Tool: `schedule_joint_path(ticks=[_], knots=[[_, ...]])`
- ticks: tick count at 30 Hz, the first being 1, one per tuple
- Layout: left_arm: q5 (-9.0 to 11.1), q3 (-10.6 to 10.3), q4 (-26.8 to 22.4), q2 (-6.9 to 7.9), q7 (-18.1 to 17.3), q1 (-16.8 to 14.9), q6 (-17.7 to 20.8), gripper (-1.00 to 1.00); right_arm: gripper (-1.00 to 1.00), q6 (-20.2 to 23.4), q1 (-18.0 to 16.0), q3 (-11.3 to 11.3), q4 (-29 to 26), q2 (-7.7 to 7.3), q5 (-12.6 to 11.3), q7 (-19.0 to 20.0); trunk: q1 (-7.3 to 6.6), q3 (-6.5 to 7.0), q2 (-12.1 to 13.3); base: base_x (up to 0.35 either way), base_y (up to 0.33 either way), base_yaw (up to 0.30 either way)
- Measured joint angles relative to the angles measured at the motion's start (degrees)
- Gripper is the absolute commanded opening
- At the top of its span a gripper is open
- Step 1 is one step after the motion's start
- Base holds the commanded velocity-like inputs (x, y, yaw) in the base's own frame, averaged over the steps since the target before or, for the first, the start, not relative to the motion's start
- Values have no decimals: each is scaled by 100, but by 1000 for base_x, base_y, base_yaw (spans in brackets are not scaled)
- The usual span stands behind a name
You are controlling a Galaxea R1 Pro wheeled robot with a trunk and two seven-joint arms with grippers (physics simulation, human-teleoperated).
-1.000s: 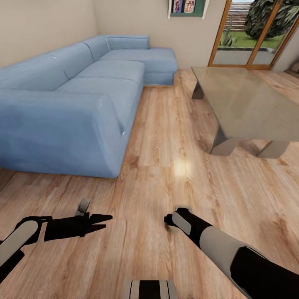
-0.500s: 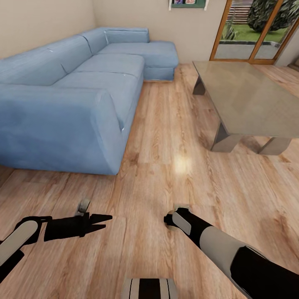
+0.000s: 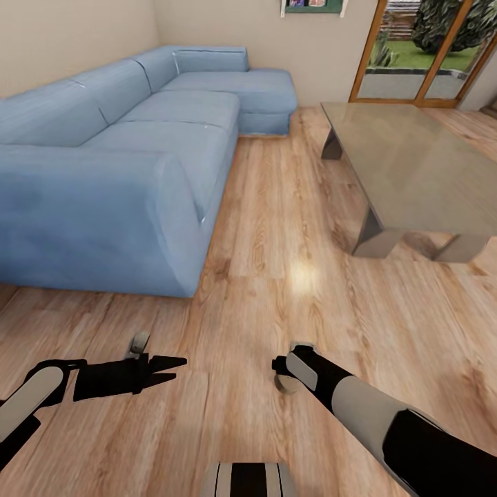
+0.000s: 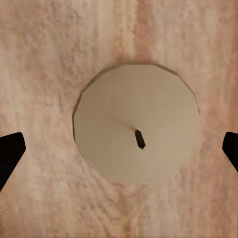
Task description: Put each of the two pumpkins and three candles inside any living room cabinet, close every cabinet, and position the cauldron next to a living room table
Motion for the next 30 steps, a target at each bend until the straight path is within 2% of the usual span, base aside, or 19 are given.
schedule_joint_path(ticks=[13, 21, 30], knots=[[-7, 0, -3, -2, 0, 0, -2, 100, 100, 0, 0, 0, 1, 0, 0, 0, 0, 0, 0, 135, 0, 0], [-3, 0, 3, 10, -1, 0, -1, 100, 100, 0, 1, 0, 0, 0, 0, 0, 2, 0, 0, 24, 0, 0], [-6, 0, 0, 3, -1, 0, -2, 100, 100, 0, 2, 0, 2, 0, -1, 0, 26, -199, -12, 0, 0, 0]])
